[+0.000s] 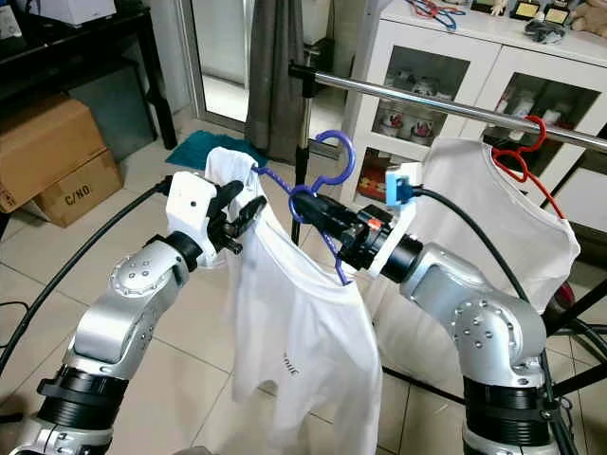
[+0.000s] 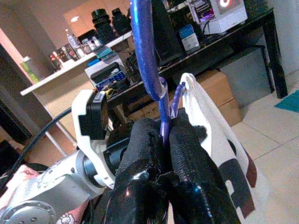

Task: Hang hanger

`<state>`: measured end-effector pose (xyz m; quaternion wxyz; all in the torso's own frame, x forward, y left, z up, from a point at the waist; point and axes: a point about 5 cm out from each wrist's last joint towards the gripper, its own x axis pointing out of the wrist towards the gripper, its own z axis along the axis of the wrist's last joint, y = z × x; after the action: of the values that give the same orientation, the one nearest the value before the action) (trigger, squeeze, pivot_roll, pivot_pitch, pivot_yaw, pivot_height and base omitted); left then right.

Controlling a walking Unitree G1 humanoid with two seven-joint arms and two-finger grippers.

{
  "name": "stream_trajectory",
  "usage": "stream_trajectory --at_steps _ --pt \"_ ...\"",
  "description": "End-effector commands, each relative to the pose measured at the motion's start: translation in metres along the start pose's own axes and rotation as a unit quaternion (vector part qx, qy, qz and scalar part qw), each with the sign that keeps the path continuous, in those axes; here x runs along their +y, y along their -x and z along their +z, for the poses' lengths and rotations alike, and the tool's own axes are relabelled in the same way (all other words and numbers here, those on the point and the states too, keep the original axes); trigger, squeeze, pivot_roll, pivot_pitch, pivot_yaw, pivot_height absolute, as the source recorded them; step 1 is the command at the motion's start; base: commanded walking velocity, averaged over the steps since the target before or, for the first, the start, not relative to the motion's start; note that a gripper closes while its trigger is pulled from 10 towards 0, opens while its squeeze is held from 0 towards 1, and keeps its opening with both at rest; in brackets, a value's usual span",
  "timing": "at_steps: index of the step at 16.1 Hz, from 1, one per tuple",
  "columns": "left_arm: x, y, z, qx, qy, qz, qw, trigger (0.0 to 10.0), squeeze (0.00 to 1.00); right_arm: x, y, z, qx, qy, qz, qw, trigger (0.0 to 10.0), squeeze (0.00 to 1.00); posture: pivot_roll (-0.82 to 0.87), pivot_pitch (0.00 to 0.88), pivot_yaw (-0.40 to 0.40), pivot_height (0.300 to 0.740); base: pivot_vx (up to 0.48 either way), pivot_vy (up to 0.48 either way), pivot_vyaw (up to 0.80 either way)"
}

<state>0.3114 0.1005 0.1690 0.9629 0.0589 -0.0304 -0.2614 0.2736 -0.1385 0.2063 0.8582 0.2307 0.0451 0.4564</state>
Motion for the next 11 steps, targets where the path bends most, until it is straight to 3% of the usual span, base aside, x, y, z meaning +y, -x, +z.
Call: stream_trajectory --at_steps 1,7,11 --pt "0.004 -0.002 -0.002 0.009 0.0 0.006 1.0 0.0 0.0 0.006 0.0 0.018 -0.032 0.014 0.021 0.999 0.0 0.0 -0.01 0.0 -0.058 0.74 0.0 0.0 0.0" --pt "0.005 -0.003 -0.001 0.0 0.001 -0.005 1.0 0.0 0.0 0.011 0.001 0.019 -0.032 0.008 0.04 0.999 0.0 0.0 -0.01 0.0 -0.057 0.74 0.0 0.0 0.0" --pt "0.018 -0.004 -0.001 0.006 -0.005 0.026 1.0 0.0 0.0 0.016 0.004 0.019 -0.036 0.001 0.058 0.998 0.0 0.0 -0.01 0.0 -0.057 0.74 0.0 0.0 0.0"
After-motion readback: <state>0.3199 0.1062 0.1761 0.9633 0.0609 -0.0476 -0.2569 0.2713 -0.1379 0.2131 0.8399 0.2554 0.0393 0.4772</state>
